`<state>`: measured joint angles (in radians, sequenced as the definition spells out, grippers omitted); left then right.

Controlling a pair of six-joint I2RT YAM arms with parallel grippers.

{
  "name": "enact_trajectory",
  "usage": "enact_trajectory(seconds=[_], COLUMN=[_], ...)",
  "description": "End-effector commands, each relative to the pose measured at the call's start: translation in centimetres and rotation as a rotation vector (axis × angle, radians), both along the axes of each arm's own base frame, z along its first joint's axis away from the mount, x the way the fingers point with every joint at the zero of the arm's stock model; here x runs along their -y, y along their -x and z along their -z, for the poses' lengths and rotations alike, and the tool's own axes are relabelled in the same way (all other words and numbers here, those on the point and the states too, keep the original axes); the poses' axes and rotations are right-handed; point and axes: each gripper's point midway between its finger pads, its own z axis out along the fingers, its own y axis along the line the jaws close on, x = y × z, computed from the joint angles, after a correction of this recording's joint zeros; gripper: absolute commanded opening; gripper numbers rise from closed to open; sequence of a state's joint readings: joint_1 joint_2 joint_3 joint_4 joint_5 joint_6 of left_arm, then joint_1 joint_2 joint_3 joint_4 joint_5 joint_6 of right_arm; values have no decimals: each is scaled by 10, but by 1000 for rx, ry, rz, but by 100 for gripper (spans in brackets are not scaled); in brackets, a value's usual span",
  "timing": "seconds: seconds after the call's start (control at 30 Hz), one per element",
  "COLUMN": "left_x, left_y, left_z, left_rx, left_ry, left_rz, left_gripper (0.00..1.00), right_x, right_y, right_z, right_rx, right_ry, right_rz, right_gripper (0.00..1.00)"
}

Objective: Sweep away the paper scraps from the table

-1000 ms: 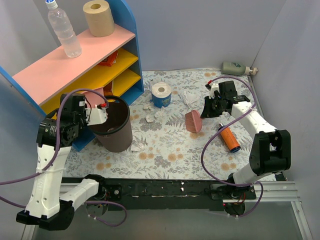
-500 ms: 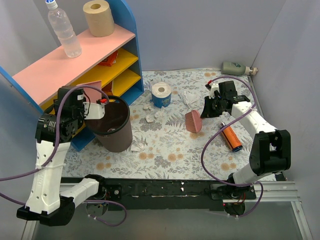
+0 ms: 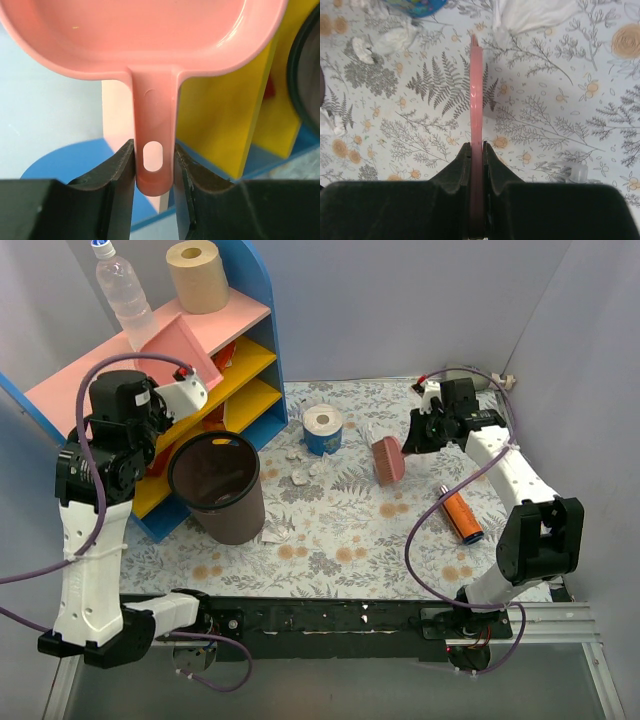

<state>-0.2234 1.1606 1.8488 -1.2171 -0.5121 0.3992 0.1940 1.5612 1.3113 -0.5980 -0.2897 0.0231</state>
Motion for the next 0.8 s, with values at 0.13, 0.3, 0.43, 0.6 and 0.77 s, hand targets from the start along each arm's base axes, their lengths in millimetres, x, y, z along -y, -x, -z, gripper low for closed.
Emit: enact_trajectory(seconds=[0.13,0.3,0.43,0.6,0.77], left_x=[55,67,69,73,76], left_y=[-40,-47,-51,-58,-64], left_z=[-33,-34,-32,-17,-7], left_rx=[231,264,273,244,217], left_ry=[493,585,605,612,615], left_rz=[78,103,103,102,104], left_gripper=[0,0,0,0,0], right_x=[-79,-144,-190,-220,-243], right_y=[12,56,84,86,114], right_z=[-50,-42,-37,-23,-27], right_rx=[63,-15,-39,-199,-312], right_ry=[-174,-271,-281,-375,-512], right_rz=[-263,-470,-673,-688,-775], right_gripper=[1,1,1,1,1])
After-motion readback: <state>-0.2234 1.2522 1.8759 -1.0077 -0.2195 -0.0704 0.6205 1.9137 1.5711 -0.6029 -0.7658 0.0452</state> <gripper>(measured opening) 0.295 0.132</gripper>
